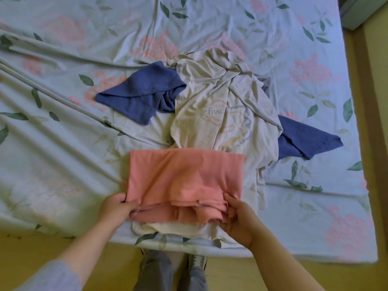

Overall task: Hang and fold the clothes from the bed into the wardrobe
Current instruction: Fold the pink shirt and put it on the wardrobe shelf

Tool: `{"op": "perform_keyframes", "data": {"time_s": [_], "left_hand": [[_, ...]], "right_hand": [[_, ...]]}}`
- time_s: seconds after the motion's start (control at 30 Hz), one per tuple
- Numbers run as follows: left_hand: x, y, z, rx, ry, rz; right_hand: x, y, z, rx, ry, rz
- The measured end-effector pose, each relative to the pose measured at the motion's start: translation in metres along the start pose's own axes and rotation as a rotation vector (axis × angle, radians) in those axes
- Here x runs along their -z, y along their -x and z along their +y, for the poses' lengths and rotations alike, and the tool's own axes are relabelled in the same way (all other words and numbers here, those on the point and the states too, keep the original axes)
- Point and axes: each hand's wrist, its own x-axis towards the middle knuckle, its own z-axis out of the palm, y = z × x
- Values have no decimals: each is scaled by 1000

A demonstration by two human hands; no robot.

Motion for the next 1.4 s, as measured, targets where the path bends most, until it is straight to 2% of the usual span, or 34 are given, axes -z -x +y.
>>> {"op": "perform_keyframes", "data": {"time_s": [0.07,0.1,0.3,0.4,0.5,0.6,0.7,0.83,0.97,1.13,1.27,1.4], "left_hand": [[-3,-1,0,2,2,20],[-5,-1,-1,1,-1,36],[-9,0,2,0,-116,80],[-9,1,12,-85,-329,133],[-11,-3,22,-165,-371,205],[-10,-10,30,-130,-233,172],[-8,-13,37,-104,-115,125],[-12,-12,38,-110,-151,146],[-15,-11,40,-133,-163,114],[-11,-8,54,-282,-194,169],[-9,3,63,-373,-230,243],[-1,28,76,-431,-196,214]], "right_hand": [[2,-8,6,198,333,263],[3,-12,7,274,423,319],[8,-7,10,461,762,520],[9,-1,2,544,841,623],[7,0,-12,472,709,532],[5,-1,-26,324,596,360],[5,-1,-35,281,604,366],[0,-3,-34,318,714,383],[-1,2,-28,395,669,313],[9,10,-9,410,503,247],[1,11,0,482,462,312],[-11,31,-17,550,512,327]]}}
